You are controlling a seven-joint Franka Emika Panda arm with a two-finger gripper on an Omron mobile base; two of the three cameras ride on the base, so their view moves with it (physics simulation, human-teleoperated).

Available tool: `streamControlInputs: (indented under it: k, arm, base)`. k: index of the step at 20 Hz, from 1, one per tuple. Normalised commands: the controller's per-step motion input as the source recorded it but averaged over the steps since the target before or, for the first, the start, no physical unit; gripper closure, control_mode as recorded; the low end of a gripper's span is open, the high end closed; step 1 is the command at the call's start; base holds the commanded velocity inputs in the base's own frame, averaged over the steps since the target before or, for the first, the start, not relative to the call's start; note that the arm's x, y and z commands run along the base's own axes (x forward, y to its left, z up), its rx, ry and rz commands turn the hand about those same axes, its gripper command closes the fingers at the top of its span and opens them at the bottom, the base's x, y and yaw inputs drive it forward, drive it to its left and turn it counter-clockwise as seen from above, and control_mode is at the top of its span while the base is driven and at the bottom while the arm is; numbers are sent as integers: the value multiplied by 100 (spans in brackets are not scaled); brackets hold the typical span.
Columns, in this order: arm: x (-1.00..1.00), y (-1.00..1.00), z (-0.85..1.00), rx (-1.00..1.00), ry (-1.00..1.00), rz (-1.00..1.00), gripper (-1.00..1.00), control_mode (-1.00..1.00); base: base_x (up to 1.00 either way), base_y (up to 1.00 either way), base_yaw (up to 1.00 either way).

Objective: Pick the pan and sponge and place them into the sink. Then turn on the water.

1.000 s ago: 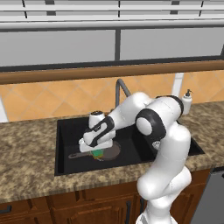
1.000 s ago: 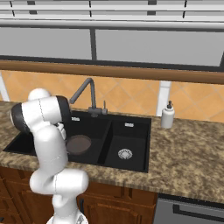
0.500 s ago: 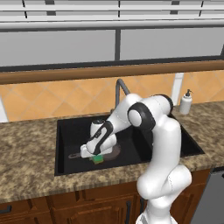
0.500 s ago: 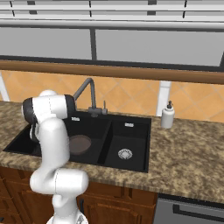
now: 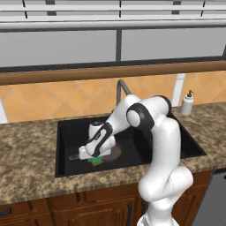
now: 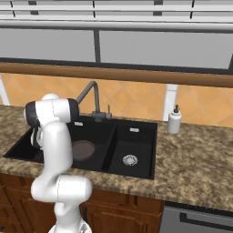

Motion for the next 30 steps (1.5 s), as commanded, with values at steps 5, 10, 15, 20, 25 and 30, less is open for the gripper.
streamControlInputs:
  k: [5,10,15,20,25,30]
  arm:
    - [13,12,6,1,-9,4,-100,-100]
    - [20,6,18,0,-15,0,-100,-100]
    - [-24,0,97,0,-23,0,-100,-100]
    - [-38,-4,100,0,-23,0,-100,-100]
    - [-35,-34,100,0,-10,0,-100,-100]
    - [-21,-43,100,1,0,0,-100,-100]
  base:
    - [0,0,0]
    - [0,0,0]
    - [0,0,0]
    - [0,0,0]
    - [0,0,0]
    - [0,0,0]
